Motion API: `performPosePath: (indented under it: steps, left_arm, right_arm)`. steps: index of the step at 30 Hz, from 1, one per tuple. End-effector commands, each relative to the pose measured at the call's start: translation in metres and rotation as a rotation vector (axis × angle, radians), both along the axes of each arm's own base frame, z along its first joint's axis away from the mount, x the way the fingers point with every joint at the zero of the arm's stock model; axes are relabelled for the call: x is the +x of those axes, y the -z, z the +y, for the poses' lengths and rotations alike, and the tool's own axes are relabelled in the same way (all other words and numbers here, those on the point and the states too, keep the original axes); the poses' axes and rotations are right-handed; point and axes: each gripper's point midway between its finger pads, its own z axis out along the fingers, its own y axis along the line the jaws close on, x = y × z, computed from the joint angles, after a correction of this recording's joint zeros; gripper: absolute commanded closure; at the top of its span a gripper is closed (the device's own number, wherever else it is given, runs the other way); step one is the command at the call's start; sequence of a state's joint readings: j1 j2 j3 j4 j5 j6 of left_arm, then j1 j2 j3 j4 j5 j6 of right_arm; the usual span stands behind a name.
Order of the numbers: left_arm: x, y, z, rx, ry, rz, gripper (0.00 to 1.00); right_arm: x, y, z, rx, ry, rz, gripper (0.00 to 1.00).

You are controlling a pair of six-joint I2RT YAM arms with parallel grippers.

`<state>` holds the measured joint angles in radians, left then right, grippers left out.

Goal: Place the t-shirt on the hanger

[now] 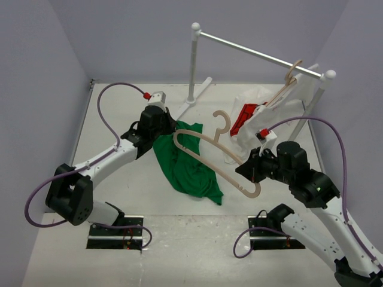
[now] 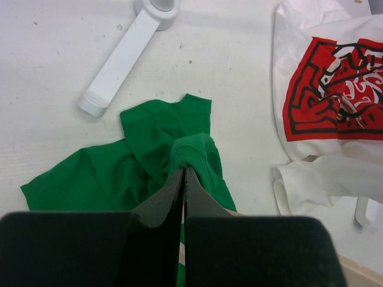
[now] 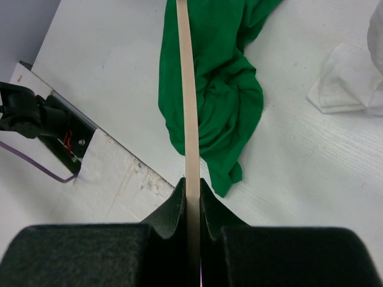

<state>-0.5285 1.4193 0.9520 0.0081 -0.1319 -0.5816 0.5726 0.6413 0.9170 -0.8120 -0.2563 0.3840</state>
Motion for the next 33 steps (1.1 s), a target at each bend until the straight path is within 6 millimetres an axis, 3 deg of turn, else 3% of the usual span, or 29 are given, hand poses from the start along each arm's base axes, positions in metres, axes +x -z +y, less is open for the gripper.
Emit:
performPosePath:
  steps: [1, 12, 19, 23, 28, 33]
  left_arm:
    - [0.001, -0.017, 0.000, 0.012, 0.017, -0.051, 1.00]
    - [0.004, 0.012, -0.006, 0.047, 0.053, -0.019, 1.00]
    - [-0.004, 0.033, -0.023, -0.019, 0.129, 0.015, 1.00]
    - [-0.008, 0.048, -0.029, -0.035, 0.151, 0.057, 0.85]
    - [-0.011, 0.072, -0.025, -0.018, 0.135, 0.106, 0.82]
    - [-0.011, 0.088, -0.012, 0.018, 0.081, 0.136, 0.70]
  right_arm:
    - [0.012, -0.021, 0.000, -0.015, 0.017, -0.060, 1.00]
    - [0.001, -0.041, -0.018, -0.047, 0.031, -0.116, 1.00]
    - [-0.005, -0.063, -0.045, -0.065, 0.134, -0.189, 1.00]
    - [-0.004, -0.070, -0.055, -0.063, 0.187, -0.218, 1.00]
    - [-0.003, -0.072, -0.060, -0.062, 0.214, -0.232, 1.00]
    - [-0.003, -0.073, -0.059, -0.054, 0.213, -0.241, 1.00]
